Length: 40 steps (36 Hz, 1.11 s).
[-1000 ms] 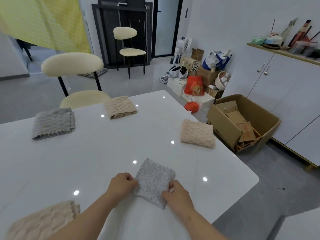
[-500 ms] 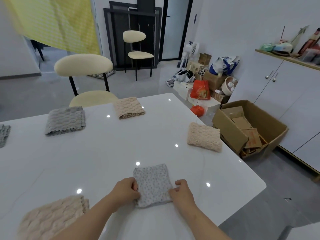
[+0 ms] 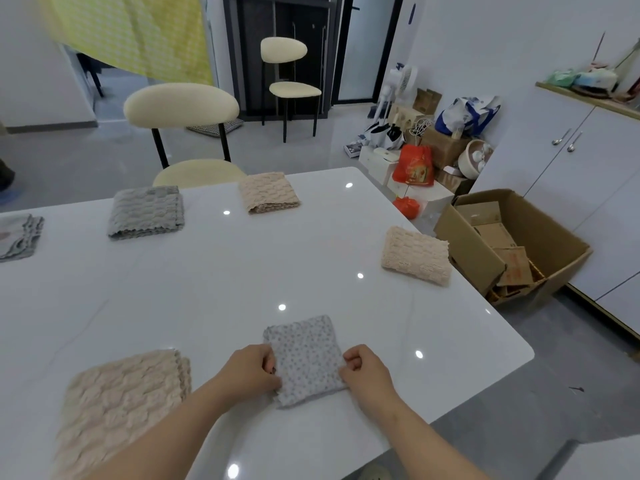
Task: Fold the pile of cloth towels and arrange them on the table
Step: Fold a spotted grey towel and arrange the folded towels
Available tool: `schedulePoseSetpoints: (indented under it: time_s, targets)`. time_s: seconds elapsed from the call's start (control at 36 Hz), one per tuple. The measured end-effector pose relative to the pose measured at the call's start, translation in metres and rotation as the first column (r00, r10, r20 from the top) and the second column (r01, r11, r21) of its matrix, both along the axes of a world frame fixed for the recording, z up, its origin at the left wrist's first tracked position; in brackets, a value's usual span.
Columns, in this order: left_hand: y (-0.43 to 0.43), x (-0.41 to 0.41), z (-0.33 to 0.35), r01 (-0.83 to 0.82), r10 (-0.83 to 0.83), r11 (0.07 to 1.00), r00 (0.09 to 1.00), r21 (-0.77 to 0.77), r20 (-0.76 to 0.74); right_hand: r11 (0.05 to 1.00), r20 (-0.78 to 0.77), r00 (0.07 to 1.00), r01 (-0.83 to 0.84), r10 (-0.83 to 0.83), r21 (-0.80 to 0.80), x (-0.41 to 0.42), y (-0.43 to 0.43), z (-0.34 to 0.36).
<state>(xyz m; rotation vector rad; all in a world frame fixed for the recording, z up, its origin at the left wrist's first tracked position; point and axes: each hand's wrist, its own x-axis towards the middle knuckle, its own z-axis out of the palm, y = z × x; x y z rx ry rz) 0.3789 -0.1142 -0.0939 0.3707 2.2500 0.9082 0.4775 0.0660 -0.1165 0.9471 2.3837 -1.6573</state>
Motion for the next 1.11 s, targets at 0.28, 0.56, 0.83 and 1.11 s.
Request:
schedulePoseSetpoints:
  time_s: [0.28,0.56,0.83,1.11]
  targets:
    - [-0.001,0.005,0.000,0.003,-0.004,0.999,1.000,-0.038,-0.028,1.000,-0.015,1.000,0.023,-0.023,-0.009,-0.001,0.003,-0.003]
    - [-0.003,0.005,0.001,-0.003,0.004,0.999,1.000,-0.043,0.030,1.000,-0.021,1.000,-0.002,0.002,-0.005,0.001,0.004,-0.001]
    - [0.014,0.003,0.002,0.111,-0.205,0.965,0.884,-0.237,-0.420,0.955,0.018,0.972,-0.232,0.233,0.183,-0.004,-0.001,0.010]
    - [0.020,0.003,-0.003,0.230,-0.440,0.838,0.822,-0.496,-0.363,0.821,0.260,0.889,-0.450,0.376,0.352,-0.016,-0.002,0.019]
